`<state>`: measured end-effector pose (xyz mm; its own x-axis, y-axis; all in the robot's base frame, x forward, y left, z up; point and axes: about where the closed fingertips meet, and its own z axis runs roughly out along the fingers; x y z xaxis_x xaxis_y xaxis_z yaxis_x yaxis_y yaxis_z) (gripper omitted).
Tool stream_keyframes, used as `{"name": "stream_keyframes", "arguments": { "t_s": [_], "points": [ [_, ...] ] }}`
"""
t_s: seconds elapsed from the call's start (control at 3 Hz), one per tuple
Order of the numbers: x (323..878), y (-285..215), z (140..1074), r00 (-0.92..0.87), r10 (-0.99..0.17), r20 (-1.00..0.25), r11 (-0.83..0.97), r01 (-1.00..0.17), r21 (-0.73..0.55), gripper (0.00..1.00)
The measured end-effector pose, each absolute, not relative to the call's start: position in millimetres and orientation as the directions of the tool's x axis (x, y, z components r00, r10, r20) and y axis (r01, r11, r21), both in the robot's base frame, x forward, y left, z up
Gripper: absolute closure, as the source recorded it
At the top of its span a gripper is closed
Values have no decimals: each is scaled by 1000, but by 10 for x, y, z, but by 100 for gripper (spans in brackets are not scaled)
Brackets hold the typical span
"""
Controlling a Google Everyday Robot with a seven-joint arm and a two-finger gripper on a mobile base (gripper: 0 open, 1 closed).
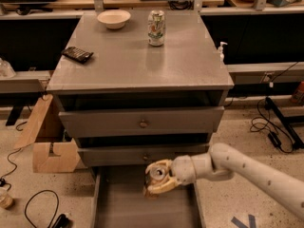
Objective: Pick orange can from bottom drawer and place on counter
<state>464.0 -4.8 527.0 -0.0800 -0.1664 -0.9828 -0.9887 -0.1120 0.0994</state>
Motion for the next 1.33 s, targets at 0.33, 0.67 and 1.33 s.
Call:
{"name": "stream_keyframes", "arguments": {
  "t_s": [0.33,0.67,1.33],
  "points": [
    [4868,-456,6304,-52,-158,-986,-53,-997,61,100],
    [4998,-694,6980,-6,-173,-985,-31,-999,11,100],
    [5043,-687,7234,8,-183,-983,-36,-999,-1,100]
  ]
}}
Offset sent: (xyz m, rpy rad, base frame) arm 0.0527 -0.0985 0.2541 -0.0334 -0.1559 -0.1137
